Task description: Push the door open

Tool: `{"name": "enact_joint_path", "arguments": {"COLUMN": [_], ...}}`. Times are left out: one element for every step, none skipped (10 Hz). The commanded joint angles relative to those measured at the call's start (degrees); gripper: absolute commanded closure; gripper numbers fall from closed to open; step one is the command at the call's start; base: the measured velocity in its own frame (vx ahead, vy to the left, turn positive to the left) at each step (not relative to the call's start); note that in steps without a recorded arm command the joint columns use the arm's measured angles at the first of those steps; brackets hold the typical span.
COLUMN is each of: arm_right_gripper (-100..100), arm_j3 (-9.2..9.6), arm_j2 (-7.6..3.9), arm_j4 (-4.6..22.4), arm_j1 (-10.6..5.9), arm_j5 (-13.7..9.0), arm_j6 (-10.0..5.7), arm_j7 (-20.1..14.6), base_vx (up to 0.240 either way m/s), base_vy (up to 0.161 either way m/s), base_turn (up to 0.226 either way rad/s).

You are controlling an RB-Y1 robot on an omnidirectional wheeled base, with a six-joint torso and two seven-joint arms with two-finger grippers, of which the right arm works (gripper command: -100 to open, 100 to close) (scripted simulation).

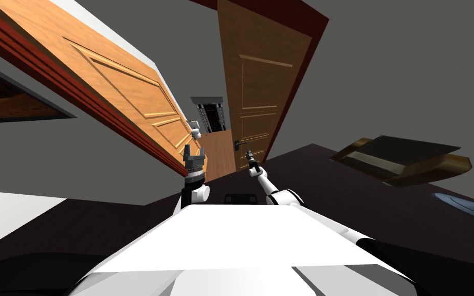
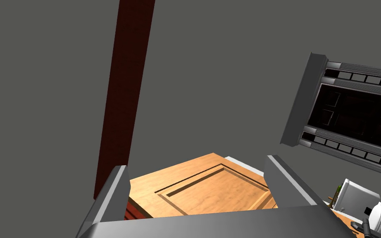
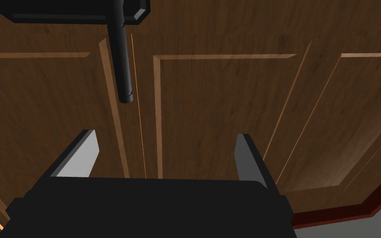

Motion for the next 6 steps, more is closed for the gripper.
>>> {"name": "enact_joint_path", "arguments": {"arm_right_gripper": [-100,-100,-100,-100,-100,-100], "arm_j3": [0.11,0.22,0.34,0.45,0.55,0.64], "arm_j2": [0.17,0.42,0.67,0.92,1.16,1.41], "arm_j4": [1.7,3.8,5.8,7.9,9.6,11.3], "arm_j1": [-0.69,-1.95,-3.21,-4.48,-5.52,-6.53], "arm_j5": [-0.1,-0.2,-0.4,-0.5,-0.6,-0.7], "arm_j6": [0.06,0.13,0.19,0.26,0.32,0.37], "arm_j7": [0.1,0.1,0.1,0.1,0.1,0.1], "base_vx": [0.047,0.038,0.062,0.082,0.082,0.082], "base_vy": [-0.046,-0.035,-0.056,-0.058,-0.066,-0.063], "base_turn": [0.024,0.032,0.048,0.057,0.057,0.039]}}
